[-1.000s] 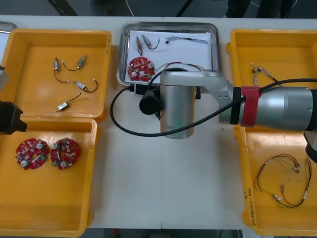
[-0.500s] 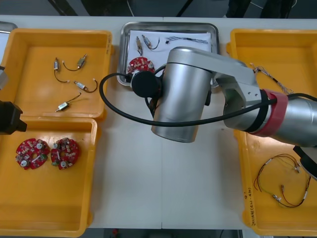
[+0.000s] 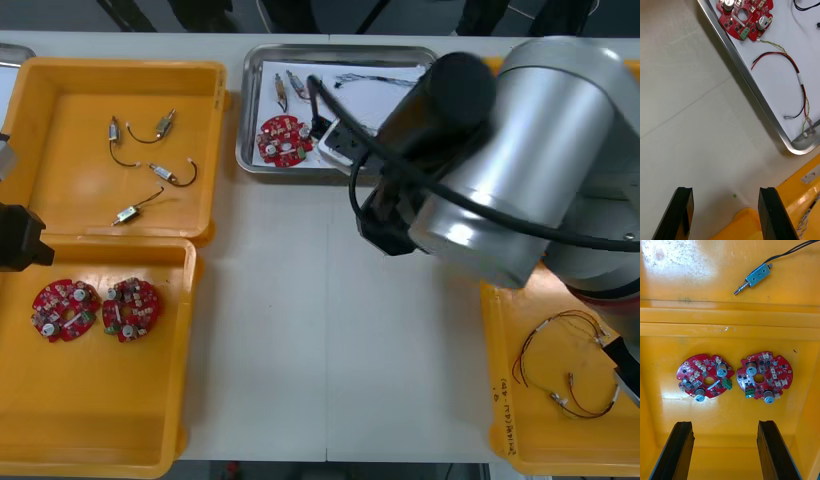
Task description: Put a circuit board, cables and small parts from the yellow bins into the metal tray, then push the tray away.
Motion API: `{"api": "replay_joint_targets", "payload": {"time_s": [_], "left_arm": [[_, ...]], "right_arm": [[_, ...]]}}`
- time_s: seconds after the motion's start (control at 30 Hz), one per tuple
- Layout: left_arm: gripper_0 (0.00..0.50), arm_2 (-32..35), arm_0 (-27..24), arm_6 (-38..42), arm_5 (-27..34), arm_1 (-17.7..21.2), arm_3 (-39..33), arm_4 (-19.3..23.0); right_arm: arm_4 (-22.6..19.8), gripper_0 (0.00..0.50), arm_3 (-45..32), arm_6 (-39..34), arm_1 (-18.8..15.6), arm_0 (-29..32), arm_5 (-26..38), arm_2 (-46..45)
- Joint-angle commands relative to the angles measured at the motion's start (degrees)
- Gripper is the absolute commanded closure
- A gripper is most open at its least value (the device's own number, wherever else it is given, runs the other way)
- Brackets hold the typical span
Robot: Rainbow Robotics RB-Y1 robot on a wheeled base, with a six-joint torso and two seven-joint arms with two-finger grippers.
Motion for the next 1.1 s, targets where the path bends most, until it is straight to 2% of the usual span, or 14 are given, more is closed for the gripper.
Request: {"api": "replay_joint_targets", "payload": {"time_s": [0.03,0.37,0.47,0.63,0.83,1.1], "left_arm": [[0.0,1.89,0.85,-3.76,0.37,2.82,-1.52,-0.19],[0.0,1.89,0.85,-3.76,0.37,2.82,-1.52,-0.19],[0.0,1.89,0.85,-3.76,0.37,2.82,-1.52,-0.19],[0.0,1.89,0.85,-3.76,0.37,2.82,-1.52,-0.19],[0.0,1.89,0.85,-3.76,0.37,2.82,-1.52,-0.19],[0.0,1.89,0.85,-3.76,0.37,2.82,-1.52,-0.19]], "right_arm": [[-4.79,0.0,-5.02,0.41,-0.18,5.35,0.22,-11.23],[-16.13,0.0,-8.09,-1.61,-3.25,15.02,0.22,-30.04],[-18.15,0.0,-8.18,-2.05,-4.05,16.86,0.22,-33.56],[-23.07,0.0,-8.18,-3.37,-6.51,23.19,0.22,-43.93],[-25.97,0.0,-8.18,-4.16,-9.41,30.49,0.22,-52.45],[-24.92,0.0,-8.18,-4.95,-11.78,36.9,0.22,-59.4]]}}
